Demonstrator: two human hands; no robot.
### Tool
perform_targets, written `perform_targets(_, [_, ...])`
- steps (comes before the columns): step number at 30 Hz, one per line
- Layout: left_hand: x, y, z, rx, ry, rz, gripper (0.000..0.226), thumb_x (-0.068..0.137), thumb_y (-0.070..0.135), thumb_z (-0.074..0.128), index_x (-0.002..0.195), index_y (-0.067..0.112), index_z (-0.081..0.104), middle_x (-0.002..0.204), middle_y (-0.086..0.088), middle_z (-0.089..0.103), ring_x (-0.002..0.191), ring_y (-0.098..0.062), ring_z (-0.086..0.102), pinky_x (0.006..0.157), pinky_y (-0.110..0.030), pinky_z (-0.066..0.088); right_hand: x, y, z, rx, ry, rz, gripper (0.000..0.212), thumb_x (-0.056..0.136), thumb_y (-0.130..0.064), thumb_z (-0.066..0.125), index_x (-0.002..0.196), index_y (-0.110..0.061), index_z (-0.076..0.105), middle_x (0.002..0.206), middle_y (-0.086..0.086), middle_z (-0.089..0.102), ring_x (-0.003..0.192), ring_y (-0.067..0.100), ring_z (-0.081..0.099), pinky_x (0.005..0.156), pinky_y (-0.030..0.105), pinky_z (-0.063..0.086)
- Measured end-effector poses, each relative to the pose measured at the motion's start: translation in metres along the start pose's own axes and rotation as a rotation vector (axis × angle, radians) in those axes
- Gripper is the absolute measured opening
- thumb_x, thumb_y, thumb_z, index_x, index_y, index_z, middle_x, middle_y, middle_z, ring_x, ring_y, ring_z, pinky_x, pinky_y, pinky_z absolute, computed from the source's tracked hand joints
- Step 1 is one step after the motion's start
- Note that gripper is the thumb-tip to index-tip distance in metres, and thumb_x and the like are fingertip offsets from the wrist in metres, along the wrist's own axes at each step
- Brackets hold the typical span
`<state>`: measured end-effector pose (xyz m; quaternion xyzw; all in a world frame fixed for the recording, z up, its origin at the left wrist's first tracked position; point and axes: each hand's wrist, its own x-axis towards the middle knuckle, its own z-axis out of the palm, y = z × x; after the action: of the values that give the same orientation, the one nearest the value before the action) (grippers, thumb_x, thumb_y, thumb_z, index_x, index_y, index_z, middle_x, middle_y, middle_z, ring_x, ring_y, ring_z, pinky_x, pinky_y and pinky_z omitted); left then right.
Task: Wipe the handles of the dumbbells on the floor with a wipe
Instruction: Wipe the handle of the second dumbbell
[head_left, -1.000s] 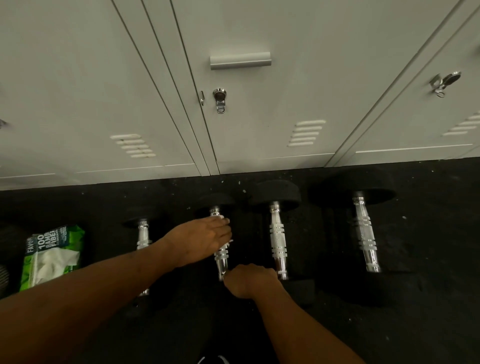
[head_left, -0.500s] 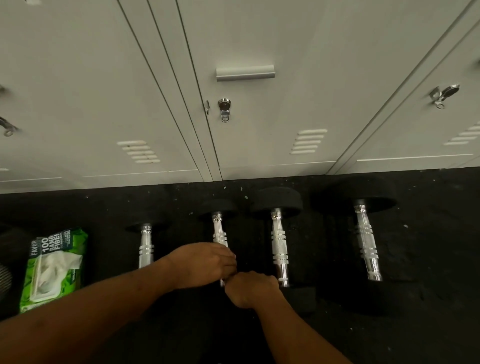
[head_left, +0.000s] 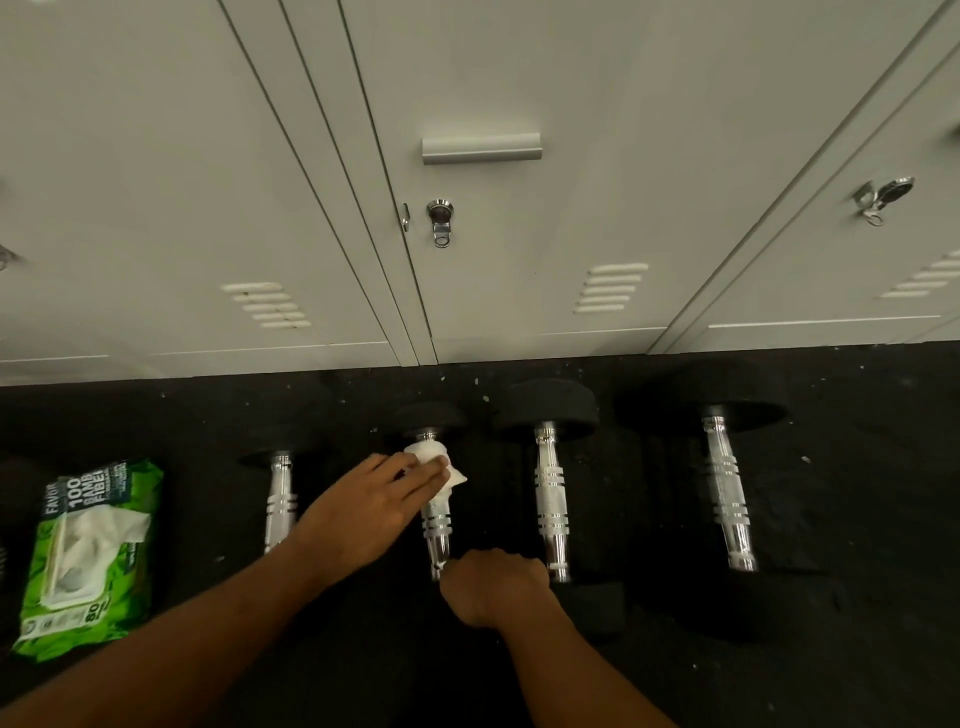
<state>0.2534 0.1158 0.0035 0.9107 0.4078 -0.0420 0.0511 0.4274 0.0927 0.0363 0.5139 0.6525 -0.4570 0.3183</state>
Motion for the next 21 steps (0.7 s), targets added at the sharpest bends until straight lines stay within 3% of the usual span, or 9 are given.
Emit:
perform_targets(3, [0.0, 0.016, 0.012, -0.214, 0.183, -0.212, 0.041, 0.08, 0.015, 0.06, 0.121, 0.012, 0.065, 0.127, -0.003, 0.063, 0.108, -0.02, 0.062, 0.09, -0.03, 0.053, -0.001, 0.0, 0.0, -0.008, -0.001, 0.003, 0.042, 0.099, -0.03, 0.029, 0.125, -0.01, 0.055, 0.129, 0.013, 0.056, 0.117, 0.033, 0.053, 0.094, 0.046, 0.037])
perform_targets(5, [0.007, 0.031, 0.011, -0.486, 0.321, -0.497, 0.029, 0.09, 0.018, 0.049, 0.11, 0.012, 0.069, 0.12, 0.003, 0.063, 0.106, -0.012, 0.062, 0.091, -0.016, 0.047, 0.0, 0.0, 0.0, -0.007, 0.005, 0.011, 0.043, 0.099, -0.03, 0.029, 0.128, -0.011, 0.054, 0.133, 0.013, 0.054, 0.121, 0.034, 0.051, 0.097, 0.046, 0.036])
perform_targets(8, [0.026, 0.049, 0.002, -0.819, 0.405, -0.934, 0.014, 0.092, 0.023, 0.061, 0.095, 0.012, 0.069, 0.107, 0.006, 0.064, 0.091, -0.007, 0.063, 0.075, -0.01, 0.046, 0.0, 0.0, -0.001, 0.001, 0.008, 0.02, 0.045, 0.099, -0.034, 0.028, 0.128, -0.011, 0.054, 0.134, 0.012, 0.054, 0.121, 0.033, 0.051, 0.097, 0.045, 0.036])
perform_targets(11, [0.04, 0.049, -0.004, -1.016, 0.417, -1.259, 0.022, 0.093, 0.032, 0.06, 0.092, 0.011, 0.065, 0.091, 0.001, 0.066, 0.082, -0.012, 0.061, 0.06, -0.011, 0.037, 0.001, -0.001, 0.0, -0.004, 0.01, 0.024, 0.045, 0.098, -0.033, 0.028, 0.131, -0.013, 0.053, 0.135, 0.011, 0.053, 0.123, 0.032, 0.051, 0.098, 0.045, 0.036])
perform_targets(16, [0.044, 0.036, 0.013, -1.201, 0.29, -1.394, 0.018, 0.096, 0.025, 0.052, 0.105, 0.016, 0.066, 0.1, -0.006, 0.066, 0.083, -0.016, 0.059, 0.058, -0.022, 0.041, -0.001, 0.0, -0.002, 0.013, 0.027, 0.028, 0.045, 0.099, -0.032, 0.029, 0.131, -0.011, 0.052, 0.137, 0.012, 0.052, 0.125, 0.033, 0.05, 0.1, 0.044, 0.036])
perform_targets(21, [0.049, 0.024, 0.017, -1.529, 0.274, -1.383, 0.031, 0.099, 0.011, 0.044, 0.08, 0.018, 0.067, 0.091, -0.014, 0.069, 0.078, -0.022, 0.062, 0.075, -0.035, 0.051, -0.002, 0.0, -0.002, 0.0, 0.019, 0.007, 0.043, 0.099, -0.029, 0.029, 0.125, -0.008, 0.055, 0.131, 0.014, 0.056, 0.119, 0.034, 0.053, 0.097, 0.045, 0.037])
